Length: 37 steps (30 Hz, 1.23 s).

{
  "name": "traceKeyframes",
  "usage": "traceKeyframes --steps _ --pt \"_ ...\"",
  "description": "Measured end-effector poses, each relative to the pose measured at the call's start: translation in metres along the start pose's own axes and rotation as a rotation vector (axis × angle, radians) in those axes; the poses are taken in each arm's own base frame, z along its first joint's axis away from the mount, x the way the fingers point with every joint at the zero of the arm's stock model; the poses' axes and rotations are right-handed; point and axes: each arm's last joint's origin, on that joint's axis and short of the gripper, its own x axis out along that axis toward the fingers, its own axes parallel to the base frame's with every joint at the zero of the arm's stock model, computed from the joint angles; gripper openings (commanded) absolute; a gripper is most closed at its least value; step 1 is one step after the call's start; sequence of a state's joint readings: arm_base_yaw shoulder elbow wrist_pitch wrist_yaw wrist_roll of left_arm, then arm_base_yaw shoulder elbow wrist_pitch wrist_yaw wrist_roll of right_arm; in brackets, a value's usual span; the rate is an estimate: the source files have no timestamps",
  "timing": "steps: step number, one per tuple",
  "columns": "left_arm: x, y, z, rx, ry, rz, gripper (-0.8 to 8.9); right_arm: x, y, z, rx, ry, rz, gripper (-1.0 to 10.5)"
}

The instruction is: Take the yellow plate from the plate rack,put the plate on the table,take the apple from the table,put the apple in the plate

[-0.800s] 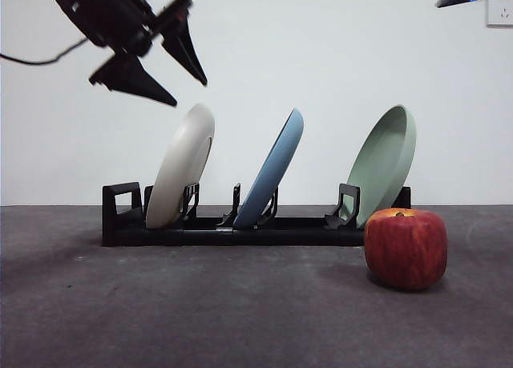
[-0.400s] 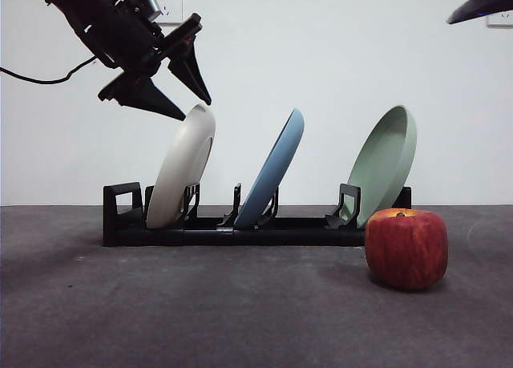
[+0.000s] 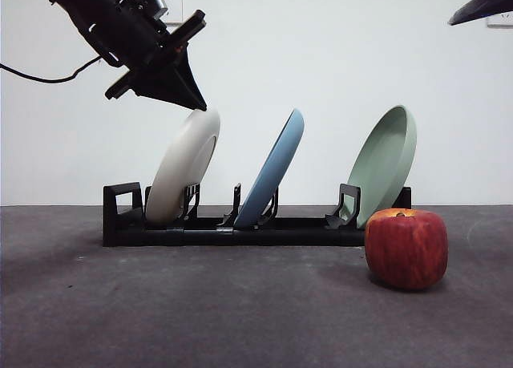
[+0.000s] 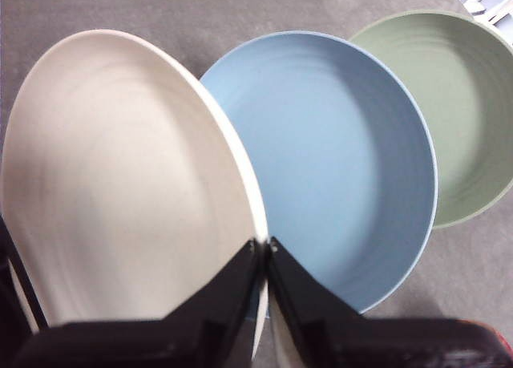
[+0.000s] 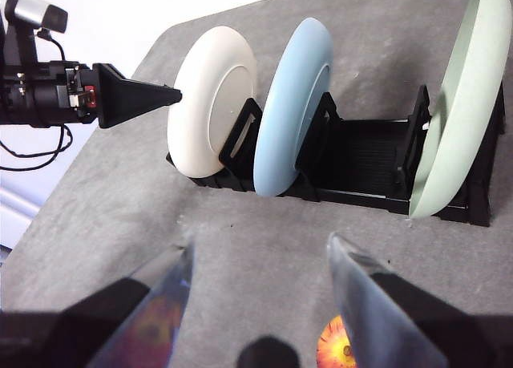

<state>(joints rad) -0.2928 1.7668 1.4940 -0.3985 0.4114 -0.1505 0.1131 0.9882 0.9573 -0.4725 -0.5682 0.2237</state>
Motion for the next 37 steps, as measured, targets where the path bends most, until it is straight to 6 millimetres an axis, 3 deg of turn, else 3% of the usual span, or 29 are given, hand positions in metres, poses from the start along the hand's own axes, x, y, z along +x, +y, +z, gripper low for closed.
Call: traceKeyframes --steps 6,10,17,23,33,37 --pt "-0.003 -0.002 0.001 0.005 -0.008 -0.017 -0.08 0.0 0.0 0.0 0.0 0.0 0.0 2.8" --pt "-0.018 -0.011 0.008 0.025 -0.047 -0.041 -0.09 0.0 0.0 0.0 0.0 0.0 0.0 2.8" --pt "-0.072 -0.048 0.036 0.081 -0.116 -0.128 -0.09 0.0 0.0 0.0 0.0 0.0 0.0 2.8" --pt "-0.12 -0.091 0.043 0.137 -0.1 -0.197 -0.08 0.0 0.0 0.0 0.0 0.0 0.0 2.8" --pt "-0.209 -0.152 0.006 0.317 -0.1 -0.155 -0.08 0.0 0.0 0.0 0.0 -0.001 -0.001 2.8" --pt "-0.23 -0.166 -0.017 0.386 -0.025 -0.056 -0.08 0.0 0.0 0.0 0.0 -0.002 -0.001 2.8"
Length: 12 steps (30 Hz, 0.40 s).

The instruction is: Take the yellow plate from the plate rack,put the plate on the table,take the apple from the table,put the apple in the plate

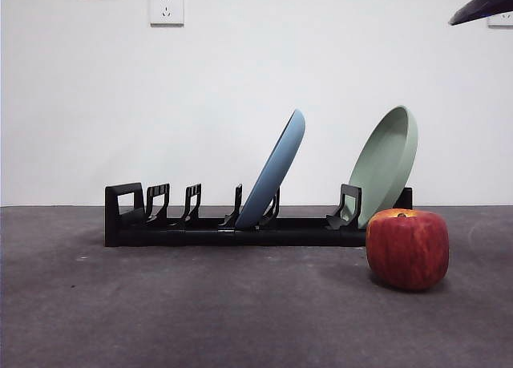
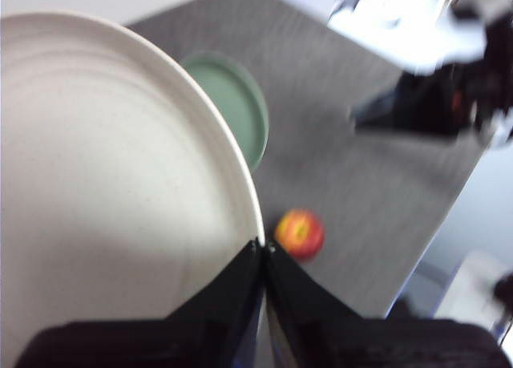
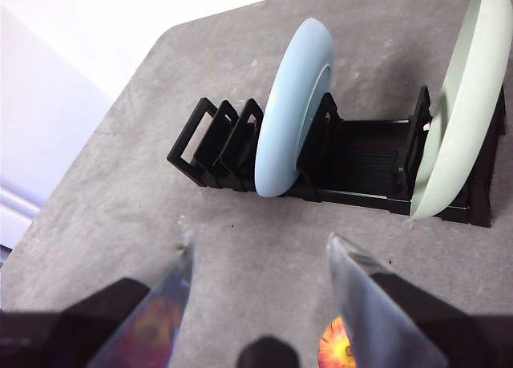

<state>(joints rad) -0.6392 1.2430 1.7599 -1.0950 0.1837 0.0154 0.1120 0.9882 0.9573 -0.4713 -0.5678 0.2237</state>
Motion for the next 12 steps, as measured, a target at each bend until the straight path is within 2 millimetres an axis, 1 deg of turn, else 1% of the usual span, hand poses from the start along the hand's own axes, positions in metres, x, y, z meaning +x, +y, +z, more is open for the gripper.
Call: traceKeyframes --steps 3,5,8,10,12 --pt "-0.001 -0.013 -0.012 0.052 0.121 0.065 -0.08 0.0 0.0 0.001 -0.005 -0.007 0.002 2.8" --pt "0.004 -0.021 -0.018 0.094 0.19 0.112 -0.08 0.0 0.0 0.001 -0.008 -0.012 0.003 2.8" --pt "0.014 -0.034 -0.025 0.146 0.225 0.145 -0.08 0.0 0.0 0.001 -0.008 -0.013 0.0 2.8" --pt "0.021 -0.044 -0.029 0.167 0.227 0.136 -0.08 0.0 0.0 0.001 -0.008 -0.017 -0.019 2.8" --pt "0.032 -0.054 -0.036 0.183 0.225 0.132 -0.08 0.0 -0.001 0.002 -0.008 -0.023 -0.042 2.8"
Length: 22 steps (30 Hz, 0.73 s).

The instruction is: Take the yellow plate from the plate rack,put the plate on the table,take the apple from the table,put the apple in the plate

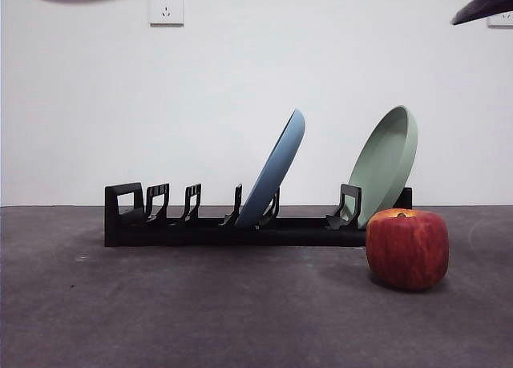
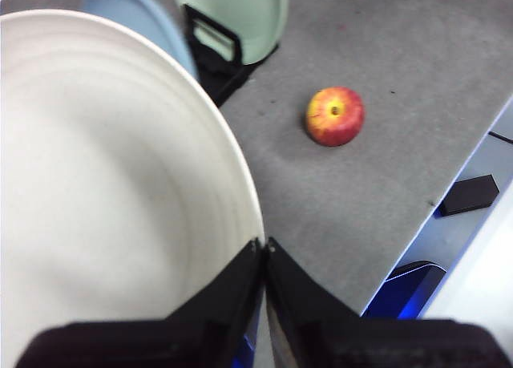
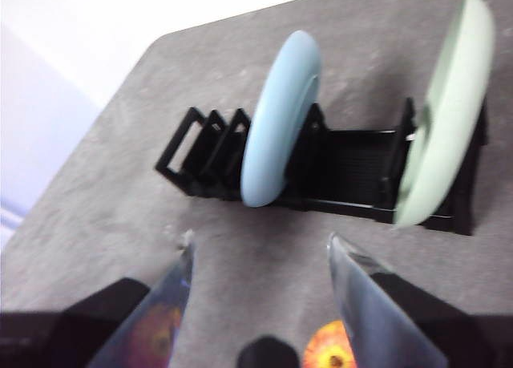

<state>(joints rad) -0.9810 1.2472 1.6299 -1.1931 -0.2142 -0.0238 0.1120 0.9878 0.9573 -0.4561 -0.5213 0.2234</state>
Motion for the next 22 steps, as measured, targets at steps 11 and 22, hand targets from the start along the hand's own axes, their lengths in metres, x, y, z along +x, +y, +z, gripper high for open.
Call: traceKeyframes --steps 11,22 --pt "0.119 -0.053 -0.038 0.036 0.144 -0.022 -0.09 0.0 0.0 0.0 0.0 -0.001 -0.003 2.8" --pt "0.225 -0.082 -0.062 0.094 0.352 0.002 -0.09 0.0 0.0 0.0 0.0 -0.001 -0.003 2.8"
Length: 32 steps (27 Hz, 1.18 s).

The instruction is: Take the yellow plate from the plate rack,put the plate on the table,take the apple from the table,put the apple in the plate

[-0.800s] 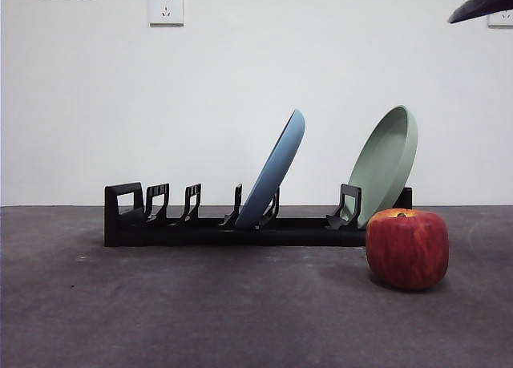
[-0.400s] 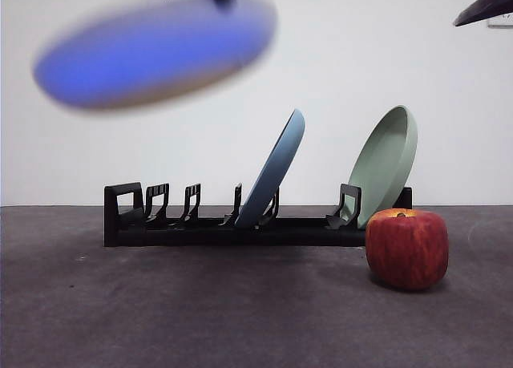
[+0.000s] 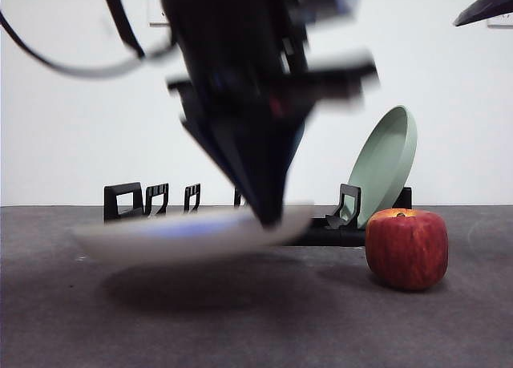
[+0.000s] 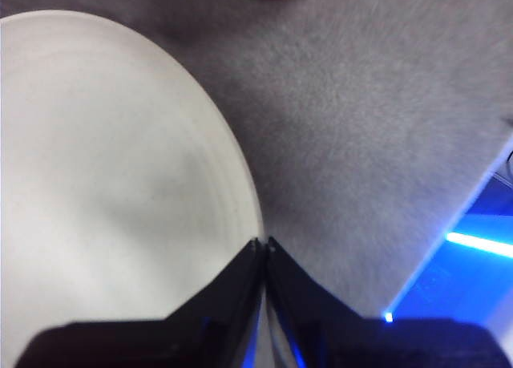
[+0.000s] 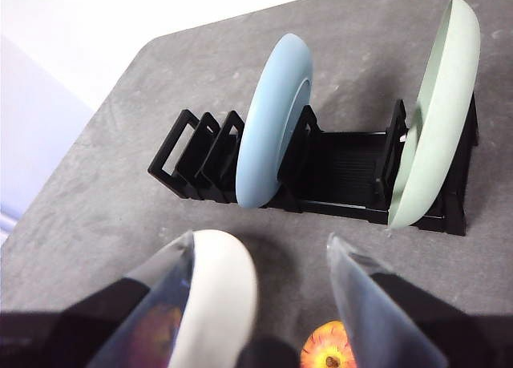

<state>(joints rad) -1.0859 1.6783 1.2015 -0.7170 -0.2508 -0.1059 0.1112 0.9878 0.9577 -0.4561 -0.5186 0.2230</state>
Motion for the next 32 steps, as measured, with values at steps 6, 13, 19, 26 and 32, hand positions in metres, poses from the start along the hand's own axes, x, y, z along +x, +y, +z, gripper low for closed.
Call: traceKeyframes --steps 6,13,19,26,32 --pt "0.031 -0.008 0.0 0.016 0.062 0.007 -0.09 0.0 0.0 0.0 0.0 0.0 0.0 2.8" --pt "0.034 -0.008 0.0 0.016 0.069 0.008 0.79 0.0 0.0 0.0 0.0 0.0 0.001 2.9" --pt "0.034 -0.006 -0.003 0.022 0.1 0.039 2.64 0.0 0.0 0.0 -0.001 0.0 0.001 2.9" --pt "0.001 0.004 0.001 -0.007 -0.011 0.095 2.64 0.003 0.005 -0.003 -0.04 0.024 0.02 4.4" --pt "-0.068 0.024 -0.003 -0.09 -0.226 0.144 2.52 0.009 0.017 -0.011 -0.131 0.076 -0.039 4.5"
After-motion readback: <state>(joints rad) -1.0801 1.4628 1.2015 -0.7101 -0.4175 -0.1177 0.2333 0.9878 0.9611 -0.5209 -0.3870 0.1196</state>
